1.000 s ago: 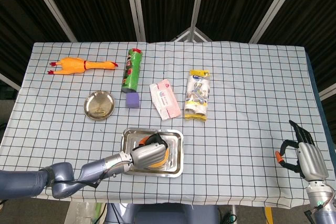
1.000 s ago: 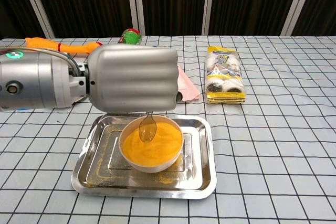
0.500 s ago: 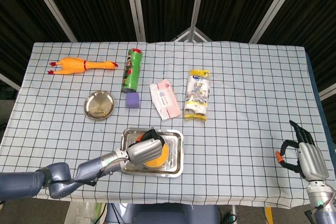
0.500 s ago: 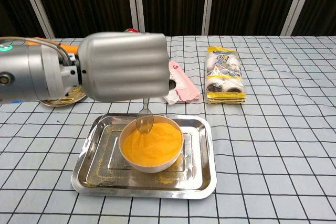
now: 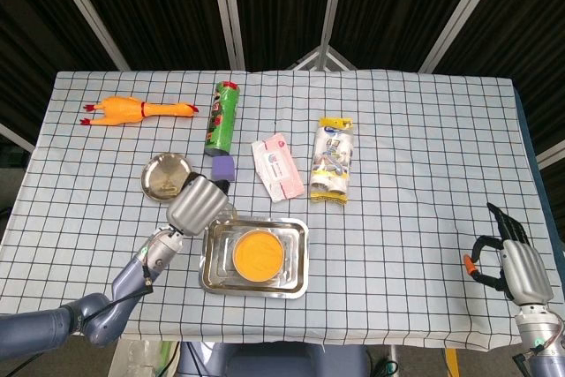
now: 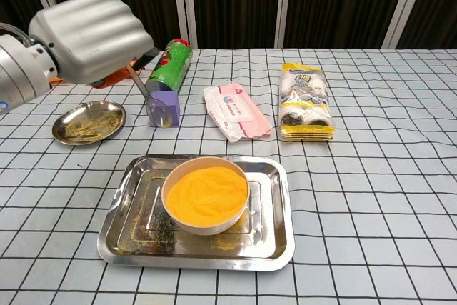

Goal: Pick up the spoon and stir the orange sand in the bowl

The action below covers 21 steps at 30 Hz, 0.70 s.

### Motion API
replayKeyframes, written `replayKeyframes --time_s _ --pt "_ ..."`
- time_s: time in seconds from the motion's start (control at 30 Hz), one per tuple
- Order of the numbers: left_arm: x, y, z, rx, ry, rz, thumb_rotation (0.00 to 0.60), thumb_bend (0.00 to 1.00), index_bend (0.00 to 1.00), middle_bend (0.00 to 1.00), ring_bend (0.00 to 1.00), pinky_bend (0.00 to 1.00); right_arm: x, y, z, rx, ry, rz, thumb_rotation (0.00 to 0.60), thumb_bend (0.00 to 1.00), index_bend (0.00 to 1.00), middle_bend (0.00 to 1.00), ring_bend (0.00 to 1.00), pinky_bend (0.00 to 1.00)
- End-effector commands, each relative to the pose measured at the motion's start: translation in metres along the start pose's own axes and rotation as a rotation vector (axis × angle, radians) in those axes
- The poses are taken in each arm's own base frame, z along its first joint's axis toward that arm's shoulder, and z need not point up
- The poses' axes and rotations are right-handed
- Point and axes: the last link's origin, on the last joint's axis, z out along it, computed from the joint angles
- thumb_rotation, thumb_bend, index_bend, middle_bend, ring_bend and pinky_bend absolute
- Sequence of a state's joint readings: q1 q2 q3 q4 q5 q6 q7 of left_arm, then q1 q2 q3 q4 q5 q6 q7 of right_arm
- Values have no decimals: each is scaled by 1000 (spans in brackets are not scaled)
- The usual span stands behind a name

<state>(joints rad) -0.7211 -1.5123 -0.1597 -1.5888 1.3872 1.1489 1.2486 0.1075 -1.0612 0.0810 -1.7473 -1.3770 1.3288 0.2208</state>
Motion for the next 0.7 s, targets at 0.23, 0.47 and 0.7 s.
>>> replayKeyframes --time_s 0.23,0.47,0.7 --pt "-67 -42 -8 207 -219 -109 600 770 791 1000 989 1000 -2 0 1 -12 -11 14 600 428 0 0 0 0" --pt "-109 -57 -15 263 -318 -142 600 763 779 1000 987 1000 -3 2 3 -37 -26 32 600 427 0 0 0 0" --pt "-139 -58 -19 290 -384 -171 600 753 772 1000 985 1000 -2 3 4 -53 -32 51 600 427 0 0 0 0"
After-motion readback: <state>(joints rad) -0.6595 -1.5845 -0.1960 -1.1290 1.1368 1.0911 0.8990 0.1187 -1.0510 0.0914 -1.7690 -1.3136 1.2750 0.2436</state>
